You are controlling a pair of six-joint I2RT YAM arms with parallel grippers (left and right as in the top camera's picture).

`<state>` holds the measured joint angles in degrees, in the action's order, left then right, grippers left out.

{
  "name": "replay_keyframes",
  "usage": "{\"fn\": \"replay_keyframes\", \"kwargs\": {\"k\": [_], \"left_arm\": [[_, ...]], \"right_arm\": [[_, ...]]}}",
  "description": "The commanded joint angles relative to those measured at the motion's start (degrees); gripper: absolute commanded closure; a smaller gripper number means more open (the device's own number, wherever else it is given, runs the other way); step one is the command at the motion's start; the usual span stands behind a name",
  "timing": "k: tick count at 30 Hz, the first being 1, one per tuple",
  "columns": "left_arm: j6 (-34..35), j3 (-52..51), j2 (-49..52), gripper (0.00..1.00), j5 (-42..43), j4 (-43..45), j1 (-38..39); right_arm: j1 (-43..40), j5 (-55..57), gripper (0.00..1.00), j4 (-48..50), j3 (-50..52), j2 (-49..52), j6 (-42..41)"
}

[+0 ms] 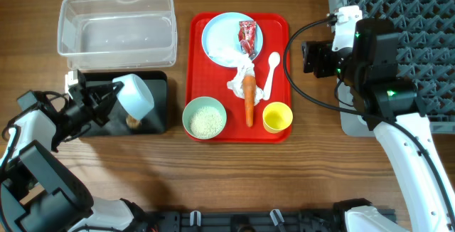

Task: Sort waste into correct bins and load items into the dishwasher rack
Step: 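Carry the bowl over the black tray and tip the brown lump out, then return the empty bowl to the red tray with the left gripper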

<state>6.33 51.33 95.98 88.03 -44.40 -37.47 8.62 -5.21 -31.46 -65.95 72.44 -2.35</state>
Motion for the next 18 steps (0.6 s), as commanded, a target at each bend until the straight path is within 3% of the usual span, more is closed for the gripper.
{"fn": "replay_keyframes", "kwargs": {"k": [1,9,18], "left_arm": [[-0.13,0.04,-0.39,0.96,0.44,3.02,-0.13],[0.02,0.39,-1.88,0.96,-2.29,13.73,5.57],[2.64,9.25,-11.82,0.96,-21.92,14.01,23.39]], "right_arm": [[-0.24,0.94,0.14,-0.11,-1.27,0.48,-0.79],[-0.24,0.96,0.14,0.33,-1.27,0.48,-0.70],[-0.24,0.98,0.14,0.28,-1.27,0.55,-0.66]]}}
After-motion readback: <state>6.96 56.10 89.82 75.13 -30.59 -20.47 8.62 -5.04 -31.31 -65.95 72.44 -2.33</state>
